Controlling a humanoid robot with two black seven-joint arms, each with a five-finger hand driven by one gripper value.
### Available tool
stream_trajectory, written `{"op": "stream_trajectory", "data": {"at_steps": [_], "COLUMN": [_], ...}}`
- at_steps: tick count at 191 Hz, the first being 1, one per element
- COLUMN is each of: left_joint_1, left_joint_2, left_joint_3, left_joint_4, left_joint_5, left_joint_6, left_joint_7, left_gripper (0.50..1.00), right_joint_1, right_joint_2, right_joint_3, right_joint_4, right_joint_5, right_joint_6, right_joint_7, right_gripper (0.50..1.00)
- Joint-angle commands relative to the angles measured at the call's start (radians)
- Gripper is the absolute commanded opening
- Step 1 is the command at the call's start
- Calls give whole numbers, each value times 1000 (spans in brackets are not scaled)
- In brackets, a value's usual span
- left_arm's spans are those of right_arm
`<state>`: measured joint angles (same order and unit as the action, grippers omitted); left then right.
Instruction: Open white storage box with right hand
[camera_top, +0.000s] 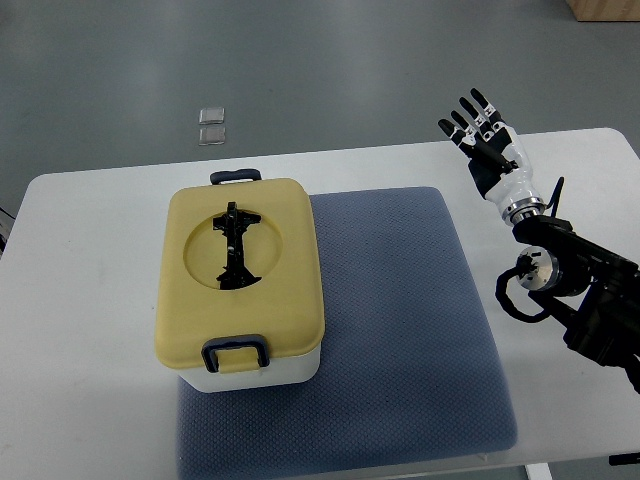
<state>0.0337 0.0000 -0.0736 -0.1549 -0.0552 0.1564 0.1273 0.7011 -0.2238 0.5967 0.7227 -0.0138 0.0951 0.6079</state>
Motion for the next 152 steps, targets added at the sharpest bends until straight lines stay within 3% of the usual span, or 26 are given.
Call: {"op": "stream_trajectory", "data": {"at_steps": [1,152], "left_joint_1": [0,-6], "left_joint_2": [0,0], "left_joint_3": [1,-2], "left_joint_4": [0,2], "left_joint_5": [0,-2], "left_joint_6": [0,2], "left_joint_7": [0,-2], "left_gripper": [1000,1000], "right_joint_1": [0,0], "right_joint_2": [1,0], "right_joint_3": [0,0], "right_joint_4": [0,0], "right_joint_5": [0,0], "right_joint_6": [0,0], "right_joint_7": [0,1], "right_gripper": [930,930]}}
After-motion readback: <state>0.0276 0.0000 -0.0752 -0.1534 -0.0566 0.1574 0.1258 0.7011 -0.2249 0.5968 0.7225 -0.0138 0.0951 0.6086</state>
